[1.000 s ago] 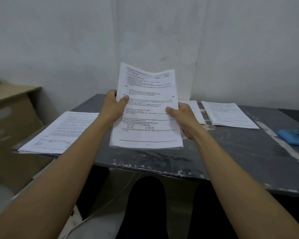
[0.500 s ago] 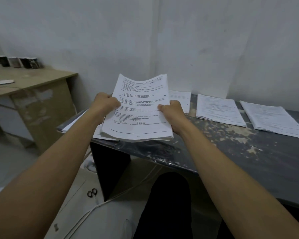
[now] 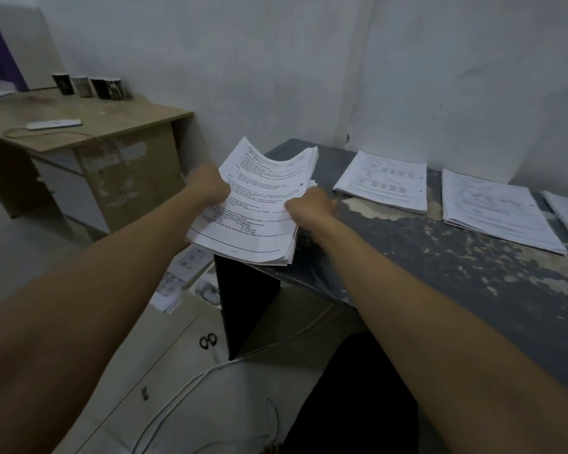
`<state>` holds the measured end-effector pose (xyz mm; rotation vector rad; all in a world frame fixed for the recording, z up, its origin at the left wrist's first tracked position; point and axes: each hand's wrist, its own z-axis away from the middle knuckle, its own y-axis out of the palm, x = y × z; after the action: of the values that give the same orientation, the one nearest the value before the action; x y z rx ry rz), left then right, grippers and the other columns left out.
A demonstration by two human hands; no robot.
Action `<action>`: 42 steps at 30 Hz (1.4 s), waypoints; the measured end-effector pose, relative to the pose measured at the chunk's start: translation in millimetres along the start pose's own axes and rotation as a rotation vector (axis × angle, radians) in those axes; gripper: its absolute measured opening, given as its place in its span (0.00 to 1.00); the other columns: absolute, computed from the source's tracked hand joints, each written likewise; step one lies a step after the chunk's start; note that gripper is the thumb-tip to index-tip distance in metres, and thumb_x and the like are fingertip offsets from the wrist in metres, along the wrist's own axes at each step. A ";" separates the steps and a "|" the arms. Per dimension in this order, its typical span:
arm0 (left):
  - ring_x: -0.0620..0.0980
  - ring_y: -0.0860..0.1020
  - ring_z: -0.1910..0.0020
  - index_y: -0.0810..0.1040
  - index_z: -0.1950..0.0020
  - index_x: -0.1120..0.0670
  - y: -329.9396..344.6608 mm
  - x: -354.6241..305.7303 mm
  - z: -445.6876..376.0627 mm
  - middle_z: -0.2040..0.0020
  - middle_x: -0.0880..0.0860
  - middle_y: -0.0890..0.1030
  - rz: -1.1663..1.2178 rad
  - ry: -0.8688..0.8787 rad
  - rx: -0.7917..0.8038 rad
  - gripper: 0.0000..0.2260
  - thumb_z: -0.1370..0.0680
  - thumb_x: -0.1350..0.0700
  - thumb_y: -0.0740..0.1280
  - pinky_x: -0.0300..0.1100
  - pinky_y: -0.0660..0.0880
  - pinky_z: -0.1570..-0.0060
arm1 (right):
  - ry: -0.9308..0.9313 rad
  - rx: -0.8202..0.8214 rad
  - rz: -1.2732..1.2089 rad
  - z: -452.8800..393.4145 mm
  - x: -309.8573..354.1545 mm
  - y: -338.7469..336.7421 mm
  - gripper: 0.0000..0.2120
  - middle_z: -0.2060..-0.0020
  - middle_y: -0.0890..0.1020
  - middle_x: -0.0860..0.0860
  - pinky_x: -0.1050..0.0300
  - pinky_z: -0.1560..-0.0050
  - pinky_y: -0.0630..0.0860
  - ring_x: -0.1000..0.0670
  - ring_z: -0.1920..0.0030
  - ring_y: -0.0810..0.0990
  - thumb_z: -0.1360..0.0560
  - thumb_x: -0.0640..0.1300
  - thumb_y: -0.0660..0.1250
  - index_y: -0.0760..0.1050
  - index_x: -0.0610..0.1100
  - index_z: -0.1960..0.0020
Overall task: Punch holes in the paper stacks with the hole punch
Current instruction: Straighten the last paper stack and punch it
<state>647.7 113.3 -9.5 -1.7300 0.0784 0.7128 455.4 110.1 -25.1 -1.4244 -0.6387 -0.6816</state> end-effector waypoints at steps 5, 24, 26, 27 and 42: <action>0.61 0.78 0.42 0.76 0.40 0.62 14.7 12.1 -8.9 0.42 0.61 0.79 -0.224 0.008 0.018 0.12 0.20 0.58 0.66 0.49 0.76 0.45 | 0.059 0.044 0.138 -12.2 -3.3 20.7 0.18 0.30 0.70 0.41 0.40 0.27 0.57 0.37 0.27 0.59 0.23 0.48 0.61 0.72 0.43 0.35; 0.57 0.77 0.46 0.56 0.23 0.64 19.7 1.7 -26.4 0.38 0.58 0.77 -0.150 -0.065 0.043 0.33 0.23 0.56 0.67 0.47 0.75 0.56 | 0.029 0.013 -0.391 -41.5 -7.7 16.0 0.13 0.51 0.83 0.45 0.48 0.50 0.83 0.45 0.54 0.84 0.30 0.36 0.71 0.79 0.36 0.46; 0.54 0.78 0.54 0.65 0.27 0.65 18.4 1.9 -26.2 0.47 0.56 0.79 -0.085 -0.102 0.023 0.28 0.23 0.57 0.68 0.43 0.73 0.64 | 0.040 0.014 -0.396 -43.7 -12.1 13.4 0.13 0.52 0.84 0.45 0.48 0.50 0.83 0.45 0.54 0.84 0.31 0.35 0.71 0.80 0.36 0.47; 0.51 0.76 0.61 0.73 0.36 0.64 19.7 3.6 -28.1 0.54 0.54 0.78 -0.049 -0.107 0.010 0.18 0.24 0.58 0.69 0.41 0.70 0.69 | 0.039 0.018 -0.401 -44.5 -14.6 12.9 0.12 0.53 0.84 0.45 0.48 0.50 0.83 0.45 0.55 0.84 0.31 0.35 0.72 0.80 0.36 0.48; 0.48 0.82 0.59 0.74 0.39 0.55 14.7 -17.6 -7.6 0.53 0.49 0.81 0.829 -0.094 0.019 0.12 0.21 0.59 0.70 0.39 0.77 0.74 | -0.038 0.020 -0.650 -40.2 -42.4 -39.4 0.19 0.45 0.81 0.48 0.50 0.48 0.81 0.48 0.49 0.82 0.27 0.40 0.73 0.70 0.42 0.40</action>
<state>630.5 96.6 -12.7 -1.6174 0.7656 1.3805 397.6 70.6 -33.0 -1.2061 -1.1553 -1.1486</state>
